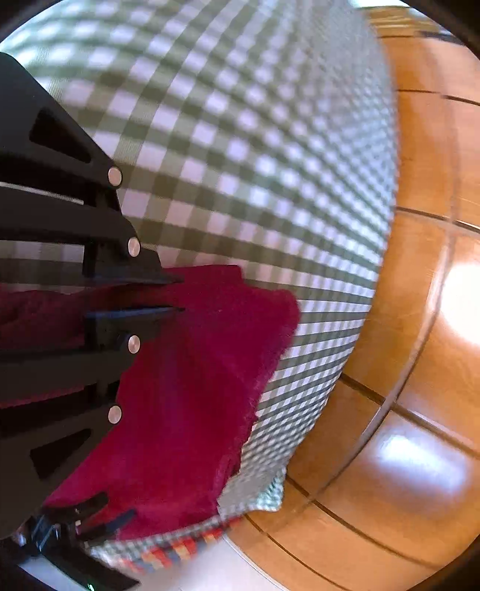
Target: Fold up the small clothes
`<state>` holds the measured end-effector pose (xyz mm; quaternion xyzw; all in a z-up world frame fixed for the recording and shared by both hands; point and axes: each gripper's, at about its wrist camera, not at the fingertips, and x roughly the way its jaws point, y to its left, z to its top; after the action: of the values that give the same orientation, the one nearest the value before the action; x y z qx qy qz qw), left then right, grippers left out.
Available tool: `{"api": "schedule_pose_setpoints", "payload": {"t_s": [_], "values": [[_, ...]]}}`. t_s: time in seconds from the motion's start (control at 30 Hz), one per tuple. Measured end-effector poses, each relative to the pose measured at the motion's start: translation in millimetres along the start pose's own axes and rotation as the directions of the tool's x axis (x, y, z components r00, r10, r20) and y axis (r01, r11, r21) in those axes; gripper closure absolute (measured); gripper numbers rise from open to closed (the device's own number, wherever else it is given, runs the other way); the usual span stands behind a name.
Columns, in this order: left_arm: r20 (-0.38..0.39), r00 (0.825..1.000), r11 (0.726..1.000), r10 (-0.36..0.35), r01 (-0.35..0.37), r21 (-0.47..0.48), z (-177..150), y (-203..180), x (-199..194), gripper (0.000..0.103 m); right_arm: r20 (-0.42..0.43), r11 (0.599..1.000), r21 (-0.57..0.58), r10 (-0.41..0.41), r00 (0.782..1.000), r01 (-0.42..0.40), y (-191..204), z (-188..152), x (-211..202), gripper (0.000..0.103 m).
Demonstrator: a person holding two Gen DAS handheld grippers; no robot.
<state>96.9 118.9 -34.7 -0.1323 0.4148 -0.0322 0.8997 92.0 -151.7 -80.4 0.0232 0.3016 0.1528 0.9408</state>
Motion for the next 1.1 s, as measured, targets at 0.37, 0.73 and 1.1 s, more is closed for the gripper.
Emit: {"api": "schedule_pose_setpoints", "payload": {"t_s": [0.37,0.73,1.1], "values": [[0.017,0.998,0.988,-0.06,0.057,0.146,-31.3,-59.2,-16.3,0.094,-0.033,0.97,0.21,0.128,0.991,-0.118,-37.0,20.5,-29.5,0.002],[0.004,0.999,0.993,-0.054,0.054,0.11,-48.1,-36.4,-3.7,0.094,-0.109,0.972,0.234,0.065,0.992,-0.038,-86.4,0.4,-49.2,0.002],[0.131,0.989,0.975,0.066,-0.091,0.201,-38.1,-68.9,-35.0,0.03,-0.074,0.947,0.313,0.101,0.992,-0.073,-116.7,8.7,-82.5,0.002]]}}
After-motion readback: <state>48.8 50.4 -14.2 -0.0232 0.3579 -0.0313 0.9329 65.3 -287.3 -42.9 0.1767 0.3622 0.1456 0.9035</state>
